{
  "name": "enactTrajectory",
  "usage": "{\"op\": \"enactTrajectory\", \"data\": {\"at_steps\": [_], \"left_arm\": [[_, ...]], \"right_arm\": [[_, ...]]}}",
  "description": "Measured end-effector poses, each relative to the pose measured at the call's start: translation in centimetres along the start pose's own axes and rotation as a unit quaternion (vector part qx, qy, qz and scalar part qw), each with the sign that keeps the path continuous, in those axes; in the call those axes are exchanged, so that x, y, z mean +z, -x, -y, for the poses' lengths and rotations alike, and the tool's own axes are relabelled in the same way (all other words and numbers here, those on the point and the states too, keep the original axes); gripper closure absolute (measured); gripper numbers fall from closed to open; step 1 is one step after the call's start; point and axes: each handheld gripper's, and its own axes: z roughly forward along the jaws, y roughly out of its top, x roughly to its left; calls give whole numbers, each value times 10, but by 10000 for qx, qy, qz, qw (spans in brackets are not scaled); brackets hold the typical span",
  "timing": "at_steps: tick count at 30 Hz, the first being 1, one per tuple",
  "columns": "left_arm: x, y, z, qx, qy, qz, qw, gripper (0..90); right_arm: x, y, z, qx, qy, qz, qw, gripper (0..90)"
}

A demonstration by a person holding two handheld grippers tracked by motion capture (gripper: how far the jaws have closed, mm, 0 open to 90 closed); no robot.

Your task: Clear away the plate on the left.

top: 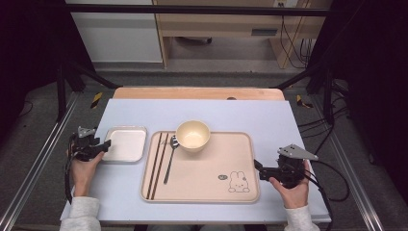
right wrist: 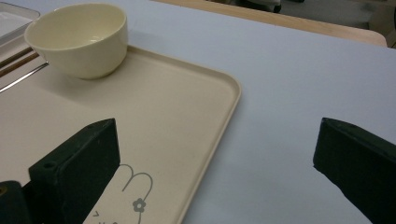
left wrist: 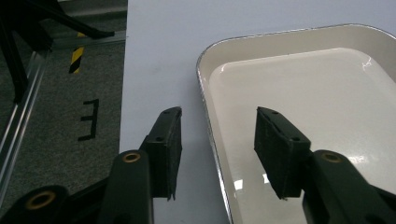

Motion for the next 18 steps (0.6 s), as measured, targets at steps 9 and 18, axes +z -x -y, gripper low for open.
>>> {"op": "enactTrajectory", "data": {"at_steps": [9,18], "left_arm": [[9,-6,2,-94,-111,37,9999,624],[12,-7,2,-206,-141,182,9995,732]], "right_arm": [[1,0,0,-17,-31,33,10000,8],[2,0,0,-3,-38,34,10000,8]]}}
